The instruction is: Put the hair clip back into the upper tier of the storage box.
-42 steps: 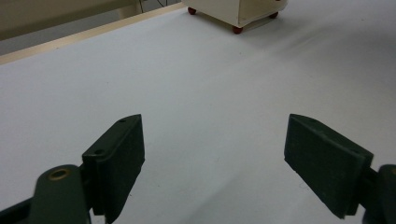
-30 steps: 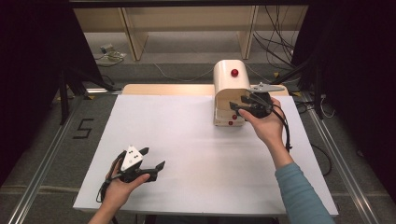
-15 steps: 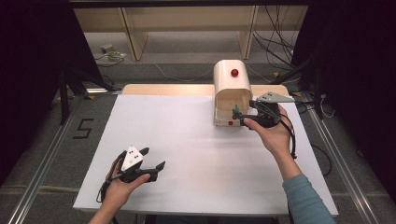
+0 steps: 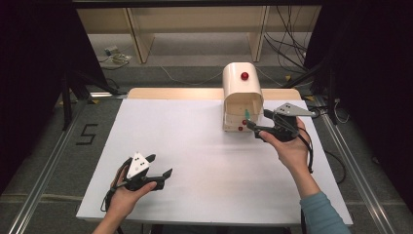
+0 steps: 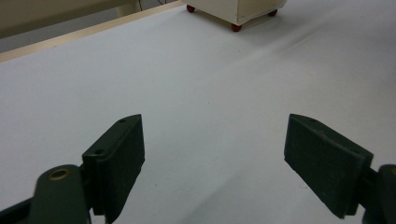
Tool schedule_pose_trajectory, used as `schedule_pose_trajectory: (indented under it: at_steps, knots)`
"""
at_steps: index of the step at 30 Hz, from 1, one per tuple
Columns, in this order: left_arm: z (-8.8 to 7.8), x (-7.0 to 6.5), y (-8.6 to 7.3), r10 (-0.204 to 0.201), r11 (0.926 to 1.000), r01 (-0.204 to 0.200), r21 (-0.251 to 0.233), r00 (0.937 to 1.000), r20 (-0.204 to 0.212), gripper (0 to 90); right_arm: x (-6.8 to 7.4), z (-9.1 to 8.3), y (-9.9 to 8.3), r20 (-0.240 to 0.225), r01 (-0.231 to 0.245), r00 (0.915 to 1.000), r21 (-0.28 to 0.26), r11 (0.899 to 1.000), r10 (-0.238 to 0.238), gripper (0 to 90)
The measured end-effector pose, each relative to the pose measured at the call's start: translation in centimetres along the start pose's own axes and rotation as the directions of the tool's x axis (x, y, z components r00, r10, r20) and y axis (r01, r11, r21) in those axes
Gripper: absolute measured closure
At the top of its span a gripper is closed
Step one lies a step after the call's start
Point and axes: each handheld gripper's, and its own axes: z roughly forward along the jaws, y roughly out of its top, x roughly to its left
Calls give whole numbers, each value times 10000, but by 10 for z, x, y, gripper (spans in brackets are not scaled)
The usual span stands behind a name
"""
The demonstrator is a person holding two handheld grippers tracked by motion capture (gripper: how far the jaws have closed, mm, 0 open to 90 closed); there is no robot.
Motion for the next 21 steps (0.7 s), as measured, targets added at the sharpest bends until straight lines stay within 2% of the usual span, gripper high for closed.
schedule_pose_trajectory:
  at_steps: [6,13,21]
  knots:
    - [0,0,0,-71,10000,71,-56,10000,10,203,3,-5,-13,-77,57,10000,147,9999,-56,243]
    - [-1,0,-1,-99,9999,100,-75,9999,44,207,3,-8,-29,-193,-143,9997,284,9995,148,261]
    - [-2,1,-1,-88,9999,89,-114,9999,96,208,3,-9,-34,-201,-242,9995,389,9990,250,290]
